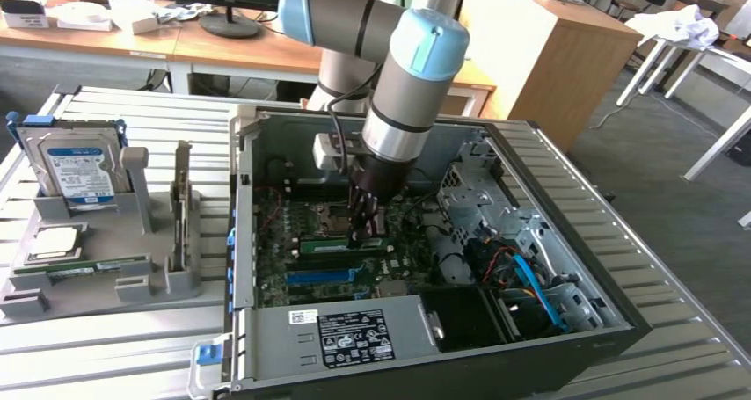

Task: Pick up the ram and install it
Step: 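Insert the ram into the slot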

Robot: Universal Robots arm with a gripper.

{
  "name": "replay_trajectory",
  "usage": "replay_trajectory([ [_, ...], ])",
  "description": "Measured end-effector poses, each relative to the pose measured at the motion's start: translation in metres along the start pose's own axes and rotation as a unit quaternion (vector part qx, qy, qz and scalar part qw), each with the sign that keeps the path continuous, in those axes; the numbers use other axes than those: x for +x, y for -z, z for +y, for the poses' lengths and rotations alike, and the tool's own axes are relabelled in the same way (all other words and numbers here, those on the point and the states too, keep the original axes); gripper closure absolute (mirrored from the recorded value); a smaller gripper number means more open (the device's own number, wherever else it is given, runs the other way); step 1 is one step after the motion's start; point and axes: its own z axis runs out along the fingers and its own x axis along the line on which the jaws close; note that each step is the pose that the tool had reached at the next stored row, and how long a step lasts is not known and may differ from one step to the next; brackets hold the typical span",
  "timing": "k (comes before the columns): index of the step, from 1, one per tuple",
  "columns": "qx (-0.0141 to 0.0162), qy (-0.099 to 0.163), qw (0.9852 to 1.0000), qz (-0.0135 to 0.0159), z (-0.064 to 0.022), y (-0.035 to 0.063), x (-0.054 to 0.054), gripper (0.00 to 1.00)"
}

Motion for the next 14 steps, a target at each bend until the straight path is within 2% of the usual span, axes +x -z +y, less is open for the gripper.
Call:
replay_trajectory([
  [14, -0.0001, 0.0, 1.0, -0.0004, -0.0001, -0.0022, -0.0001, 0.87],
])
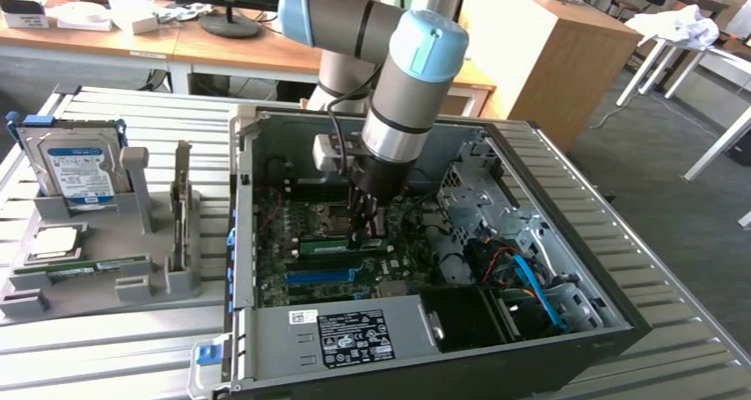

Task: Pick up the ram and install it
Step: 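Insert the ram into the slot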

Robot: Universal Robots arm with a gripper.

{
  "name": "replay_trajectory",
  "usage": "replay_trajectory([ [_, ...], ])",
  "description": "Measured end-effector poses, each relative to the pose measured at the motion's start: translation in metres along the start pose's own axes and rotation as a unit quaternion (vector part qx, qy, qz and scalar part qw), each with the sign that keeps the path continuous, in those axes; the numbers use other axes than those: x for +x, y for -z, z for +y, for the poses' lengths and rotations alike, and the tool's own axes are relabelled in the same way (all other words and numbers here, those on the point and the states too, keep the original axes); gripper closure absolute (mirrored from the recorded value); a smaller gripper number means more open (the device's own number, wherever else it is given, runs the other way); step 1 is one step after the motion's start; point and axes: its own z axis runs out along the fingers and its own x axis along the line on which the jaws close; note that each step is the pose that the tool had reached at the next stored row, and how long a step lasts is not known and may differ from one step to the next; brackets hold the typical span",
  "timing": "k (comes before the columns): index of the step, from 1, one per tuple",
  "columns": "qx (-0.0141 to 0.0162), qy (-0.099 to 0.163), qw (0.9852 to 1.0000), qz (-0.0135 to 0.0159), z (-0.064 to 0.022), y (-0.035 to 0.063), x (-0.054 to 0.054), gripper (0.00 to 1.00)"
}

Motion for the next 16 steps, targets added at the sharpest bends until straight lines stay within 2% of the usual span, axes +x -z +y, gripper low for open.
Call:
replay_trajectory([
  [16, 0.0, 0.002, 1.0, 0.0001, -0.0001, -0.0012, 0.0, 0.87],
])
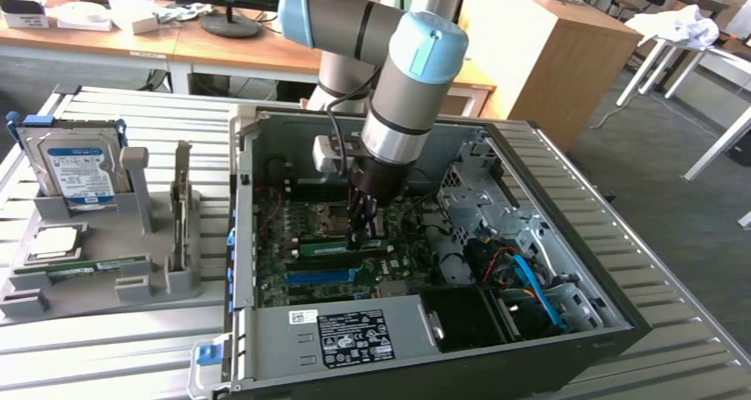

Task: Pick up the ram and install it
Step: 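Insert the ram into the slot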

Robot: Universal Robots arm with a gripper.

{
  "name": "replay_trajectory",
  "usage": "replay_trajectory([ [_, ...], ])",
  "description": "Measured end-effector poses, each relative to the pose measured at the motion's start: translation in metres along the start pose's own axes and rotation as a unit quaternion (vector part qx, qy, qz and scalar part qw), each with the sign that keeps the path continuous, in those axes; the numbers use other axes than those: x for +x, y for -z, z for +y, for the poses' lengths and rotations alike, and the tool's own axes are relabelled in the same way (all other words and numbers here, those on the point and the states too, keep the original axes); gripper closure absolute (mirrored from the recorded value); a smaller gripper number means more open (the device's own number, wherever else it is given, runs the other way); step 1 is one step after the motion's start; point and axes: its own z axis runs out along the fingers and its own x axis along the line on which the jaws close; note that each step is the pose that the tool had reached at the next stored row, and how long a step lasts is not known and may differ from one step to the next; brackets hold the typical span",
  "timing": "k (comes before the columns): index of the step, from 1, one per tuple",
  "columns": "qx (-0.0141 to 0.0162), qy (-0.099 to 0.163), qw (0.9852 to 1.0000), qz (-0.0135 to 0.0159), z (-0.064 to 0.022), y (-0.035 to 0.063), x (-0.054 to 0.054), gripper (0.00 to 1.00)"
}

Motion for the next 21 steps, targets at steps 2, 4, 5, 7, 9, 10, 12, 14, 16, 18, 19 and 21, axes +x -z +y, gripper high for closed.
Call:
replay_trajectory([
  [2, 0.0001, 0.002, 1.0, 0.0001, 0.0, 0.0, 0.0, 0.87],
  [4, 0.0001, 0.003, 1.0, 0.0003, 0.0, 0.0, 0.0, 0.87],
  [5, 0.0001, 0.004, 1.0, 0.0003, 0.0, 0.0, 0.0, 0.87],
  [7, 0.0001, 0.006, 1.0, 0.0005, 0.0, 0.0, 0.0, 0.87],
  [9, 0.0001, 0.008, 1.0, 0.0006, 0.0, 0.0, 0.0, 0.87],
  [10, 0.0002, 0.008, 1.0, 0.0007, 0.0, 0.0, 0.0, 0.87],
  [12, 0.0002, 0.009, 1.0, 0.0007, 0.0, 0.0, 0.0, 0.87],
  [14, 0.0002, 0.009, 1.0, 0.0008, 0.0, 0.0, 0.0, 0.87],
  [16, 0.0002, 0.01, 1.0, 0.0008, 0.0, 0.0, 0.0, 0.87],
  [18, 0.0002, 0.01, 0.9999, 0.0009, 0.0, 0.0, 0.0, 0.87],
  [19, 0.0002, 0.01, 0.9999, 0.0008, 0.0, 0.0, 0.0, 0.87],
  [21, 0.0005, 0.01, 0.9999, 0.0007, 0.0, 0.0003, -0.0001, 0.87],
])
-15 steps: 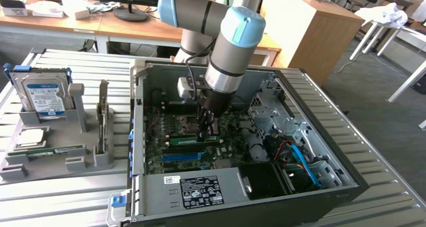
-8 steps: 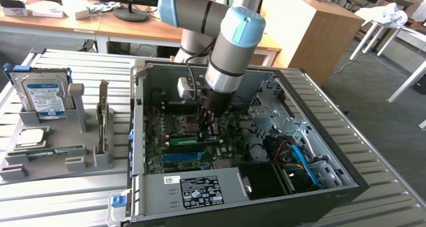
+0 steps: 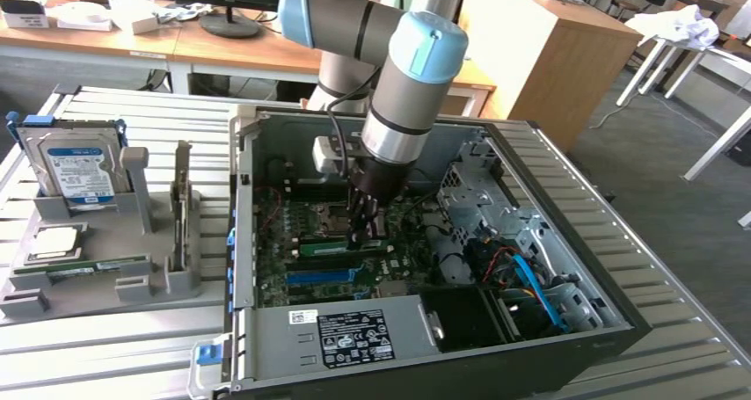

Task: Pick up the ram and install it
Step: 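Insert the ram into the slot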

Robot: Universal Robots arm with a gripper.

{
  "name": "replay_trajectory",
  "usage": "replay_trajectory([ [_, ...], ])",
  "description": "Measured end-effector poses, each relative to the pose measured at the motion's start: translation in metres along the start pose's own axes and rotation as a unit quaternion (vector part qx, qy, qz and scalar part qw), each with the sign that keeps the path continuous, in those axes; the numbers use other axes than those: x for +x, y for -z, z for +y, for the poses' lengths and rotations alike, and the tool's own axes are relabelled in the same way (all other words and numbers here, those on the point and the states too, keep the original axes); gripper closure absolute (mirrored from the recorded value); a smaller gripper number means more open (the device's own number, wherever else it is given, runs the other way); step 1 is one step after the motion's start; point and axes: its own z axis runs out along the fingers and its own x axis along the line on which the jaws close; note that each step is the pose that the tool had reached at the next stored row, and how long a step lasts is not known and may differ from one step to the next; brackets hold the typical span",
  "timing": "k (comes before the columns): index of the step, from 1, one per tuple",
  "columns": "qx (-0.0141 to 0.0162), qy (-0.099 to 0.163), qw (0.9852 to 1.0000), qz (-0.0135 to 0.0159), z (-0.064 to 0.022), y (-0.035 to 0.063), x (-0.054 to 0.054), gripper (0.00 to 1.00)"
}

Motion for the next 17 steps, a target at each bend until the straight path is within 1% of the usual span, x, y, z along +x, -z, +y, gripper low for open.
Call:
replay_trajectory([
  [4, 0.0004, 0.0, 1.0, 0.0001, 0.0004, 0.0021, 0.0001, 0.87],
  [17, 0.0004, 0.0, 1.0, 0.0003, 0.0009, 0.0015, 0.0002, 0.87],
])
